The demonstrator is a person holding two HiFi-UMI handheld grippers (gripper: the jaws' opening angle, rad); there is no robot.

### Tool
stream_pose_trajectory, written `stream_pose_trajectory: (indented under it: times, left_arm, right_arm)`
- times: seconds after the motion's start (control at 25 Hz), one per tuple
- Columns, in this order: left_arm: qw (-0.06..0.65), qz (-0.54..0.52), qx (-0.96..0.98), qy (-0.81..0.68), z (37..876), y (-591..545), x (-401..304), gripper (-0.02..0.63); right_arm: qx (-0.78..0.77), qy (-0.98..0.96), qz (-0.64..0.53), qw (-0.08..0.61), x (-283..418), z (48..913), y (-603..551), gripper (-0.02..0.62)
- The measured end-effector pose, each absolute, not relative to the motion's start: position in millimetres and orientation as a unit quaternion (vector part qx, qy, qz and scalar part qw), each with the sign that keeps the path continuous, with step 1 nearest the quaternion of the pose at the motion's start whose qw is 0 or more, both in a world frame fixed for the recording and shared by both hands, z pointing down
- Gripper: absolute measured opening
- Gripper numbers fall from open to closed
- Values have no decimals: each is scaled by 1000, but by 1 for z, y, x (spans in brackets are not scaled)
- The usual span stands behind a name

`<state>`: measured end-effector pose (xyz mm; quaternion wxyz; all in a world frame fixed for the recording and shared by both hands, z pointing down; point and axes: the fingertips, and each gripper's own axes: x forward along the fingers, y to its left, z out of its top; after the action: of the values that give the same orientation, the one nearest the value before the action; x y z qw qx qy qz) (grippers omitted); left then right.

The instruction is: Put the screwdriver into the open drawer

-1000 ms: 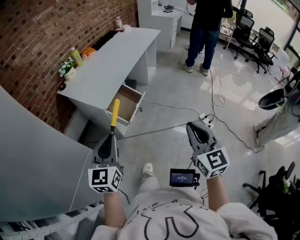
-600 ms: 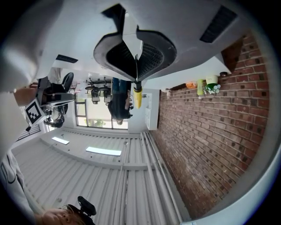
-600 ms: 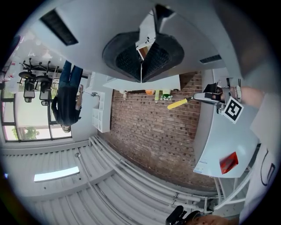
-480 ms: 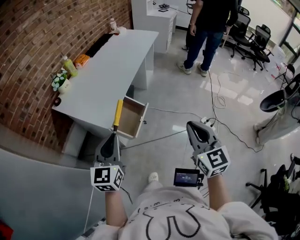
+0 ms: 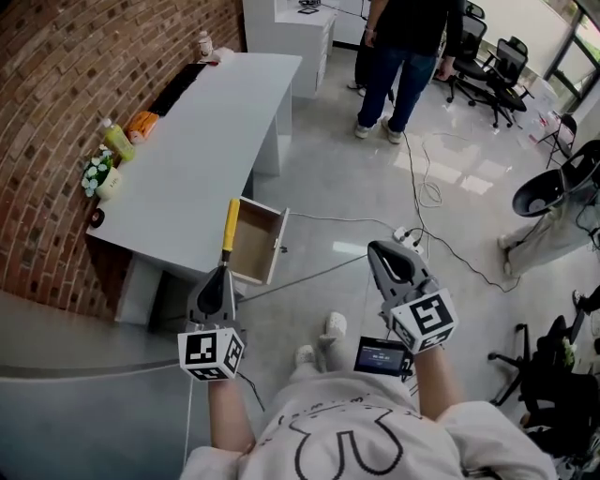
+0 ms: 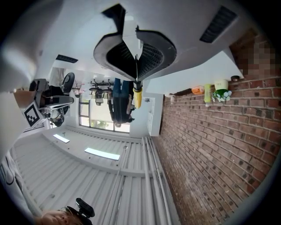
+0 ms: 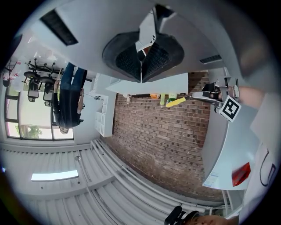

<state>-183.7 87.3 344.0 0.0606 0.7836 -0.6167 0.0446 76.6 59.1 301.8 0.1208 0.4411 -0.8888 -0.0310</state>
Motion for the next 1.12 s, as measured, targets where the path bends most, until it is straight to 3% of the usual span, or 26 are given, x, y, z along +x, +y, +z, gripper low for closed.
stream_pose_trajectory:
  times: [1.12]
  left_arm:
    - [92, 67, 738, -665, 370, -124, -182, 23]
  right_arm:
    - [395, -911, 2, 119, 81, 324, -190, 21]
